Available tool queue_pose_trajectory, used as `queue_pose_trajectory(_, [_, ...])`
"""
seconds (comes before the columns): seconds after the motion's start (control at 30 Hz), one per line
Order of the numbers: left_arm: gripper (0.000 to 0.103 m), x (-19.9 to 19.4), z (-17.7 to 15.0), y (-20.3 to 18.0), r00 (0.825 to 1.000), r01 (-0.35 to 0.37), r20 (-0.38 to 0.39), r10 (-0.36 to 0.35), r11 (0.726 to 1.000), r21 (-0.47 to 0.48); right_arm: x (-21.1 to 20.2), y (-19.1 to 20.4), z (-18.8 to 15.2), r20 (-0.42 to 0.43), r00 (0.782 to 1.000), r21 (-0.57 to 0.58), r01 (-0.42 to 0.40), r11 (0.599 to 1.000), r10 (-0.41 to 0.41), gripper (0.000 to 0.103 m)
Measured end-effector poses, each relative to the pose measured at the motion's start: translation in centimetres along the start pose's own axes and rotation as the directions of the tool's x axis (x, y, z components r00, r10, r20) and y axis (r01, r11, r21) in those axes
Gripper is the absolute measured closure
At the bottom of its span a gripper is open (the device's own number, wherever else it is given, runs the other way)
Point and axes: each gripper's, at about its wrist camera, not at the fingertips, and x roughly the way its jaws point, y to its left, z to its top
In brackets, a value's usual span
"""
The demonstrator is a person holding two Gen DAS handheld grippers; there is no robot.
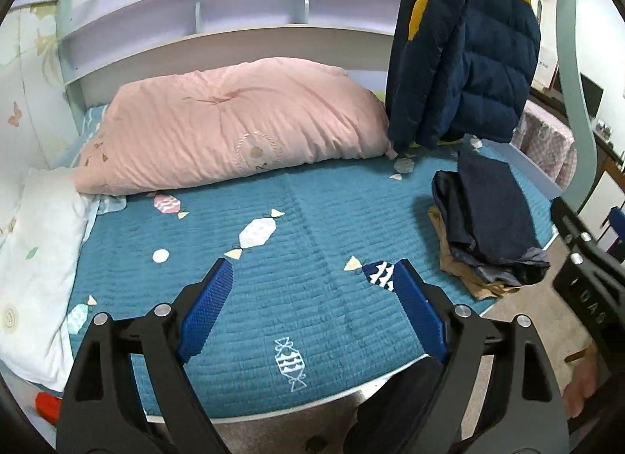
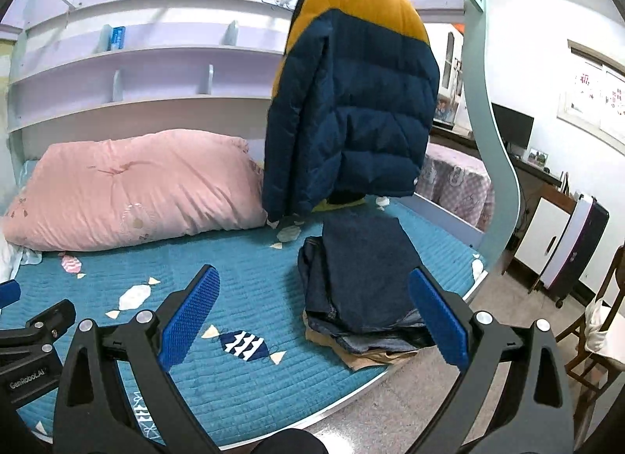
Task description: Fold large clothes
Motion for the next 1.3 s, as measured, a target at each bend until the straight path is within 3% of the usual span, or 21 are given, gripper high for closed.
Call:
queue_pose_trajectory(0.53, [0.018,-5.2,-0.6,2.2,0.993,-0.048,0.103,0.050,0.999,-0.024,-4.7,1.7,-0.1,0.076,0.997,0.019,0.011,1.000,-0.012,0.008])
queue_pose_trajectory(1.3, [0.014,-9.4,-1.2,2.6,0.980,-0.003,0.199,0.000,1.000,0.015,-9.0,2.4,0.4,0.188,0.982,0.033,0.019,0.999,-0.024,0.008])
